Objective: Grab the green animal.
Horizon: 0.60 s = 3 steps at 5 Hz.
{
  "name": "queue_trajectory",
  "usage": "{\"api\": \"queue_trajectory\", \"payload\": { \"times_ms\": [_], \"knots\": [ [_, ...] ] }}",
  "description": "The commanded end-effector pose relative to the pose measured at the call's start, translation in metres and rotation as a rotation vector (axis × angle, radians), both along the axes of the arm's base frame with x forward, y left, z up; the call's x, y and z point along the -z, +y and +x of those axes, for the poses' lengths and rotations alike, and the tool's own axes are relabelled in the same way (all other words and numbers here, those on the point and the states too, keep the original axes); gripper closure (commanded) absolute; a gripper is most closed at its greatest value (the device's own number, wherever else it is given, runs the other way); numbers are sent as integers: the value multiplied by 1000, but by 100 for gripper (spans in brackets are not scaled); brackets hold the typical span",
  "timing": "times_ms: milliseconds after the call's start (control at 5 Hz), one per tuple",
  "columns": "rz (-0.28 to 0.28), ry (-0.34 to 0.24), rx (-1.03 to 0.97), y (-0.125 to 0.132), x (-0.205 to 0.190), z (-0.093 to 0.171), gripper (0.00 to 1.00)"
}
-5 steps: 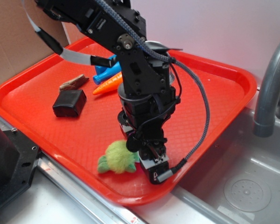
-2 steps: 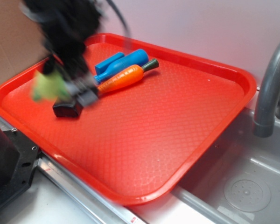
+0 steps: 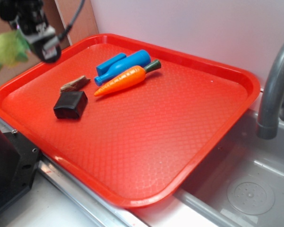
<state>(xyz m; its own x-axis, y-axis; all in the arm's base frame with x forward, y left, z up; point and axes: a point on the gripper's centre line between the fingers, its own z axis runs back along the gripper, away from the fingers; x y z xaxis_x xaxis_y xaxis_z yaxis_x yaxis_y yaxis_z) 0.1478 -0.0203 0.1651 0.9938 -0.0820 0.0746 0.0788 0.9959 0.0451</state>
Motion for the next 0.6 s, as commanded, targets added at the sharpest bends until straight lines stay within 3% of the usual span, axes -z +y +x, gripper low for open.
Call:
{"api": "queue_trajectory", "payload": {
  "times_ms": [0, 400],
  "knots": [
    [-28, 139, -9, -22, -4, 48, 100],
    [-35, 169, 1, -28, 5, 63, 100]
  ]
}}
